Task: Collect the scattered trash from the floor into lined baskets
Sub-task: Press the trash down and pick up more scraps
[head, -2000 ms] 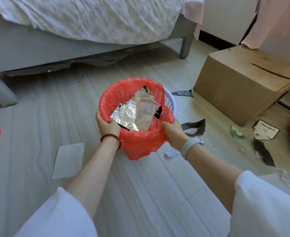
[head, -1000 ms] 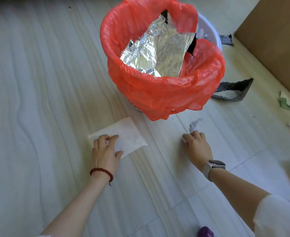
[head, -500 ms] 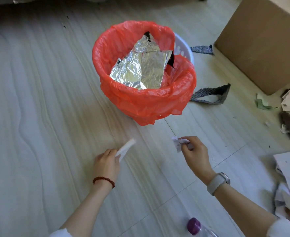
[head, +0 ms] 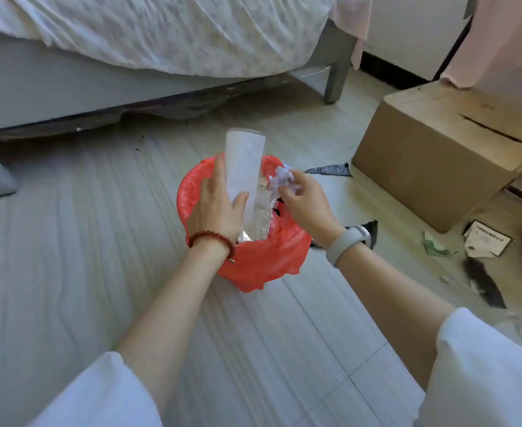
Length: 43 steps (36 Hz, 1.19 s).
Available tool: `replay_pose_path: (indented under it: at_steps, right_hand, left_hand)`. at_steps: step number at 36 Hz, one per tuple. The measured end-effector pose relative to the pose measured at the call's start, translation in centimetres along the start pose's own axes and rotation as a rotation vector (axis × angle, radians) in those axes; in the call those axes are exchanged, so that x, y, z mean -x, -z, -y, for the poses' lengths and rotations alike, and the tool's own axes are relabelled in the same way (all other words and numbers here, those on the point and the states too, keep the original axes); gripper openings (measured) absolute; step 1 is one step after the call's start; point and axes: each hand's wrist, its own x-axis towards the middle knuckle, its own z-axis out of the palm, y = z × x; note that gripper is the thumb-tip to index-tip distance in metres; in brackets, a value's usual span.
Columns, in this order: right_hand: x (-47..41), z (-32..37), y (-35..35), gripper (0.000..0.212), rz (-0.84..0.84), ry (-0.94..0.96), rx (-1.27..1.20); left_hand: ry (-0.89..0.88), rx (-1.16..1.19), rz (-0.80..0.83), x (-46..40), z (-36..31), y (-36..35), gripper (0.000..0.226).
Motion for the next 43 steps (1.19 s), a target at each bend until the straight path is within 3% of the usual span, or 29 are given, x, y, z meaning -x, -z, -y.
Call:
replay_pose_path:
  at_steps: [2, 4, 10, 14, 23, 27, 31, 39, 43]
  right_hand:
    - [-0.1, -0.2, 0.0, 0.032, 0.181, -0.022, 0.133]
    - [0.7, -0.2, 0.9, 0.035, 0.199, -0.047, 0.144]
    - [4.7, -3.3, 5.2, 0.033, 0.107, -0.183, 0.064]
    - [8.3, -7.1, 9.0, 0.031, 0.055, -0.288, 0.059]
    - [19.3, -16.3, 22.4, 0.025, 0.055, -0.562, 0.153]
    - [26.3, -19.9, 28.5, 0.024, -0.032, -0.655, 0.161]
    - [34.4, -24.3, 33.2, 0.021, -0.163, -0.758, 0.148]
    - [48.9, -33.6, 35.3, 0.027, -0.387, -1.011, 0.073]
    - [51.4, -36.1, 35.6, 0.027, -0.443, -1.045, -0.04]
  left_hand:
    - [0.073, -0.109, 0.171, -1.8, 0.0, -0.5, 0.066]
    - [0.108, -0.169, 0.226, -2.3, 0.2, -1.0, 0.057]
    - [-0.053, -0.086, 0.03, 0.7, -1.9, -2.3, 0.042]
    - [-0.263, -0.01, 0.049, 5.0, -5.8, -6.2, 0.034]
    - [-0.507, -0.095, 0.597, 15.6, -15.0, -18.9, 0.036]
    - [-0.646, -0.21, 0.841, 22.3, -18.6, -24.2, 0.038]
    - [-0.83, -0.313, 0.961, 29.7, -21.0, -29.5, 0.041]
    - [-1.117, -0.591, 1.0, 41.1, -21.6, -38.9, 0.064]
    - [-1.152, -0.716, 0.976, 42.8, -23.0, -42.4, 0.076]
